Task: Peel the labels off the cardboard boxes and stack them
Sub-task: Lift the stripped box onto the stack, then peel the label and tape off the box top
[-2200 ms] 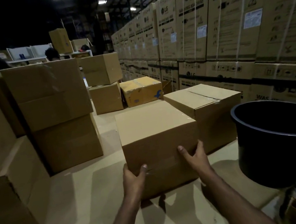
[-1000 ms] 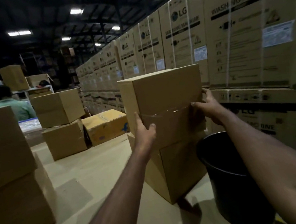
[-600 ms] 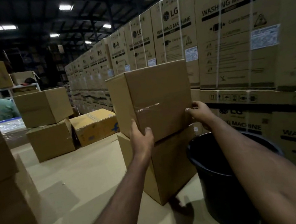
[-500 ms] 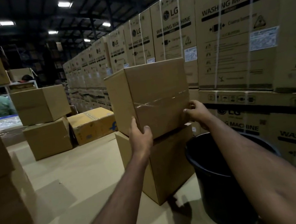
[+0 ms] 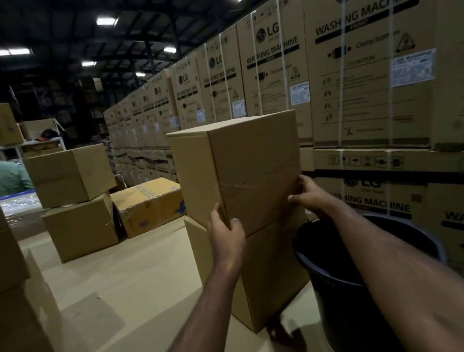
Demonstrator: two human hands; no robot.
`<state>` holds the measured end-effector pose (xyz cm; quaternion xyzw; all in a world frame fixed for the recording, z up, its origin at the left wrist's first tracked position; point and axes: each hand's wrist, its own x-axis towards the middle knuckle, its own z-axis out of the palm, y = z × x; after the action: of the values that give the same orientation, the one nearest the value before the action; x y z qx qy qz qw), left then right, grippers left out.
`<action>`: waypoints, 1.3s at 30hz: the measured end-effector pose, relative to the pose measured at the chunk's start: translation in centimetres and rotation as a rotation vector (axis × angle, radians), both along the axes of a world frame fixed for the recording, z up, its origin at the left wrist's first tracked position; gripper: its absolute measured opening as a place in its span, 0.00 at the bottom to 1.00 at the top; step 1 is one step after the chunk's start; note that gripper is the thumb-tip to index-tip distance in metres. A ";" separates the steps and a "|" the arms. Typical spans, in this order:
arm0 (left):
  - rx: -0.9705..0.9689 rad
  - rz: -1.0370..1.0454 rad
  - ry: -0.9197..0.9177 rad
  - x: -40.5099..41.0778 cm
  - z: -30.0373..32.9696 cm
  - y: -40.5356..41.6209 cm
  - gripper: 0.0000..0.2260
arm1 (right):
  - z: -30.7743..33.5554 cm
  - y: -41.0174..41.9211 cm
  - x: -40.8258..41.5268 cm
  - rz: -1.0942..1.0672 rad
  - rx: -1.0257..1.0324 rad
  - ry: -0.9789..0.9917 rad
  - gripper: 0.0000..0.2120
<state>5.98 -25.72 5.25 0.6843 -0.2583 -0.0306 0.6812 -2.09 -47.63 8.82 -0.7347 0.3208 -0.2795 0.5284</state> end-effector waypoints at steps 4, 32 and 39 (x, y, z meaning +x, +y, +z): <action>0.016 0.019 -0.005 -0.2 0.0 0.1 0.26 | -0.2 0.1 0.4 0.026 -0.019 -0.002 0.39; -0.053 0.496 0.125 5.9 -0.3 31.8 0.13 | -4.4 33.9 8.1 0.563 -0.625 -0.151 0.12; -0.003 0.715 0.152 9.9 -0.7 40.7 0.13 | -4.7 40.9 14.6 0.742 -0.619 -0.016 0.19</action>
<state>15.85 14.93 4.52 0.7261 0.0486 0.1590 0.6672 12.48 -6.68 4.14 -0.9202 -0.0652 -0.1603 0.3512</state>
